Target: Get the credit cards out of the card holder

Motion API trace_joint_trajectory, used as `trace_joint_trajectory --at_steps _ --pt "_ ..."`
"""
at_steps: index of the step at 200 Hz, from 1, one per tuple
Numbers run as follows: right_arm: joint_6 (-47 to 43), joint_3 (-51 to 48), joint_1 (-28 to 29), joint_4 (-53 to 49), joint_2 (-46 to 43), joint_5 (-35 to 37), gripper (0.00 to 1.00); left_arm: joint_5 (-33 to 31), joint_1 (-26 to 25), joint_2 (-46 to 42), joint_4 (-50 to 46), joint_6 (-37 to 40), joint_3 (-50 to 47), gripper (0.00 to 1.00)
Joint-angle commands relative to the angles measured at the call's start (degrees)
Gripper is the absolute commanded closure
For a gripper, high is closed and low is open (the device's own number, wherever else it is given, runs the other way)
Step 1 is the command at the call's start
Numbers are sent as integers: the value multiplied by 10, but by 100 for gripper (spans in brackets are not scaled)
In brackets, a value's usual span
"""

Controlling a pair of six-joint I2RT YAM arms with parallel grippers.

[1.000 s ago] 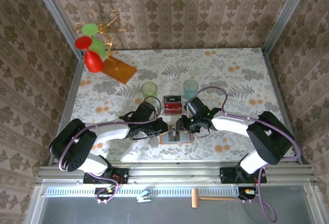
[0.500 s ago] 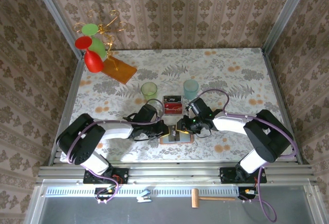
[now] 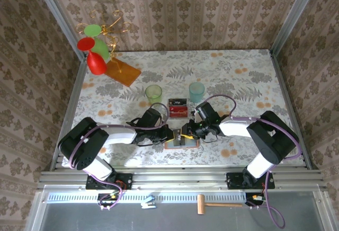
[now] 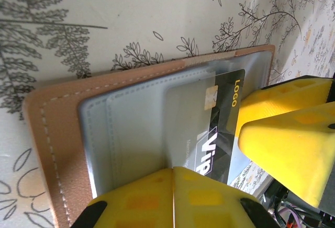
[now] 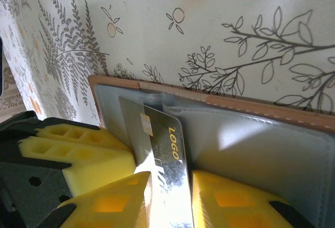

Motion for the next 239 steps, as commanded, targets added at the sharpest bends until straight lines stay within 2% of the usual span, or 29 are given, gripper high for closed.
trace_joint_trajectory --at_steps 1,41,72,152,181,239 --pt "16 -9 -2 25 8 -25 77 -3 -3 -1 -13 -2 -14 91" --pt "19 -11 -2 28 1 -29 83 -5 -3 -3 -10 -3 -15 91" --pt "8 -13 -3 1 -15 -5 88 -6 -3 -10 -12 -3 -18 91" --pt "-36 -18 -34 -83 -94 25 92 -9 -2 -23 -18 -3 -25 89" --pt "-74 8 -39 -141 -123 41 94 -10 0 -31 -19 -3 -28 89" --pt "-186 97 -39 -251 -121 79 98 -10 7 -46 -19 1 -41 89"
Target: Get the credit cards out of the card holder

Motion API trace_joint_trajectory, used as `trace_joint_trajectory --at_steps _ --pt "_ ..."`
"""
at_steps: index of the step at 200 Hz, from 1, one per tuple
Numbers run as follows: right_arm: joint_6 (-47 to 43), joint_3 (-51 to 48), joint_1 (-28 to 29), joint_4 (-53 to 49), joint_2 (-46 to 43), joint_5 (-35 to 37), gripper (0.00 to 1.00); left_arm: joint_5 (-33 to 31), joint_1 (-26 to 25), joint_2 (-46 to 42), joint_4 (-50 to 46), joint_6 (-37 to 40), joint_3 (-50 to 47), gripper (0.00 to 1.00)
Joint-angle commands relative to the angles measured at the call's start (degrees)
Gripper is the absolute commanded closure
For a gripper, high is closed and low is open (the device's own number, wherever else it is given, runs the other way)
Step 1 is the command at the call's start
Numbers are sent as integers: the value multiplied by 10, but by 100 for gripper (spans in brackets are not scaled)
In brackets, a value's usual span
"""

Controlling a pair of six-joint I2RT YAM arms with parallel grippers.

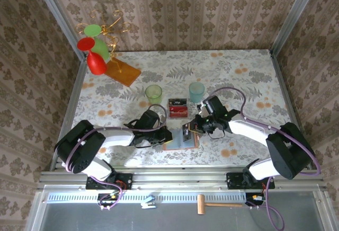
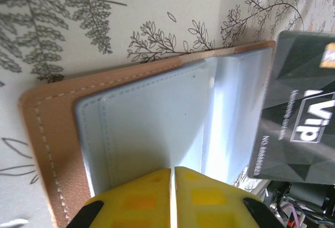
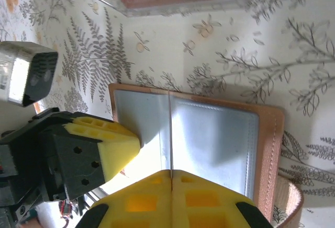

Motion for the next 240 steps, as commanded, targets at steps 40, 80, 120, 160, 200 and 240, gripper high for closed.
trace_joint_trajectory --at_steps 40,80,120,160,200,240 --pt "-209 149 -2 -142 27 60 100 -2 17 -32 -19 8 -25 88" --pt "-380 289 -8 -235 99 74 100 16 40 -44 -26 27 -27 86" --pt "-608 387 -9 -304 161 65 100 16 55 -70 -53 43 -22 81" --pt "-761 507 -9 -400 239 80 100 14 70 -98 -81 50 -20 80" --pt "-848 637 -9 -518 331 109 100 9 88 -128 -118 60 -22 79" --pt "-897 726 -11 -583 395 123 100 2 104 -163 -147 63 -30 79"
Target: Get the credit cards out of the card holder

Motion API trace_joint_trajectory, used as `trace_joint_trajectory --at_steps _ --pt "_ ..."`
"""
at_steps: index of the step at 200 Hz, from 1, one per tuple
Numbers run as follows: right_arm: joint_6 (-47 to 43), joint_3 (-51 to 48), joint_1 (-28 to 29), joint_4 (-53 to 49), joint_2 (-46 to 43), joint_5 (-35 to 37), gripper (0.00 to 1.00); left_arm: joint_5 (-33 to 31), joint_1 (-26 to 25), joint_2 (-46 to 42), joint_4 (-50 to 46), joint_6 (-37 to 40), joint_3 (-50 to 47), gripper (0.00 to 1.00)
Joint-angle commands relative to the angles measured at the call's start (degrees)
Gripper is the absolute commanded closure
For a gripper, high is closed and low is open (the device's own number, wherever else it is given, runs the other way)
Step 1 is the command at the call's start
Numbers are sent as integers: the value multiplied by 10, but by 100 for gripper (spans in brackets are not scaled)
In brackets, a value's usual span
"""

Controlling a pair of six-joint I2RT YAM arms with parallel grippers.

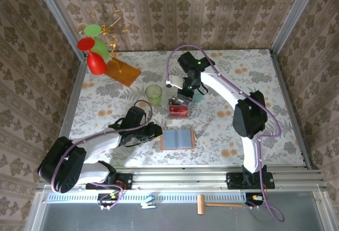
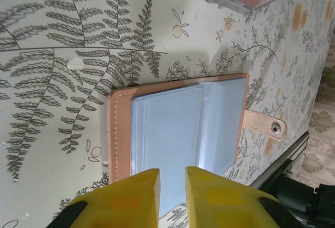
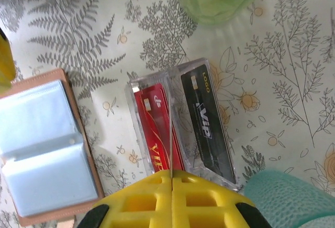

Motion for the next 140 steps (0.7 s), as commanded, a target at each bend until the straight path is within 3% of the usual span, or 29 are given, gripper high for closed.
trace_joint_trajectory --at_steps 1,116,140 --pt "-64 52 -4 -86 33 20 100 -5 10 -25 -38 17 -8 80" --pt "-130 337 -5 -249 210 13 100 -8 49 -76 -73 18 -37 80" --pt "-137 360 -5 -257 232 10 100 -5 54 -75 -73 17 -39 80"
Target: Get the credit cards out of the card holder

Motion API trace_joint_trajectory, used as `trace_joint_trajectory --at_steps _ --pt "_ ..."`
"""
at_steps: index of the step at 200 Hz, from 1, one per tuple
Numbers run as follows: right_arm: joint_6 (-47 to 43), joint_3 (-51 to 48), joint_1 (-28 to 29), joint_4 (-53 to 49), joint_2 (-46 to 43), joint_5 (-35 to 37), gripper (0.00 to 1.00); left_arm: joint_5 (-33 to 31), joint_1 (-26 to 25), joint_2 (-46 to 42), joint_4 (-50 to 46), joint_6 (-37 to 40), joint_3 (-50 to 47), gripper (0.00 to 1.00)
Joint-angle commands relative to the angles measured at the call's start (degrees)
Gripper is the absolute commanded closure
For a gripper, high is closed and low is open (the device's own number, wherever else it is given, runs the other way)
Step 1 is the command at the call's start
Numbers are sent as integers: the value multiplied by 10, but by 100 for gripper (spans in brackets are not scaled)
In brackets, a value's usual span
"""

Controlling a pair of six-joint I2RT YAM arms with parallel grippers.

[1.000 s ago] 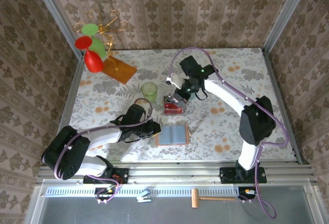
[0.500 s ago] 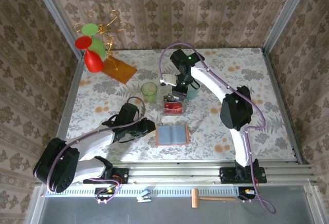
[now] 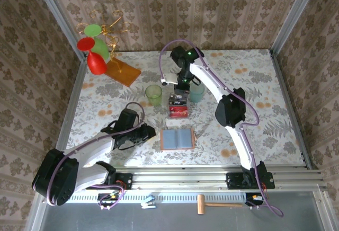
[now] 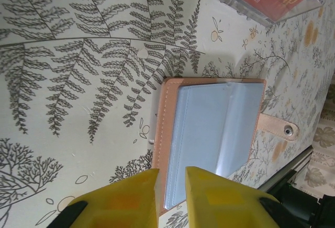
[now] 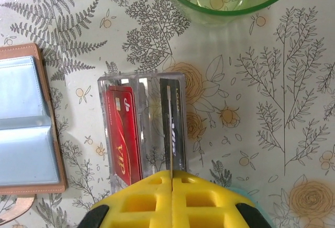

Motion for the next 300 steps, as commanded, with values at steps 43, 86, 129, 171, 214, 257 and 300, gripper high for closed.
trace_joint_trajectory --at_steps 43,86,129,171,214,257,300 --pt "-30 29 -1 -54 43 -28 100 4 15 -9 -20 14 -10 80" --pt "-25 29 6 -51 61 -40 100 3 19 -8 -18 11 -13 80" --pt "-9 29 6 -41 55 -32 78 5 19 -11 -22 11 -12 79" --pt "22 15 1 -26 12 -8 74 7 19 -6 -29 23 3 79" --pt "78 -88 2 57 -71 12 71 12 19 6 -21 30 13 79" --pt "149 -245 14 177 -178 10 70 15 17 14 -1 28 16 79" --pt "247 -384 35 276 -266 -3 69 15 8 25 13 25 22 79"
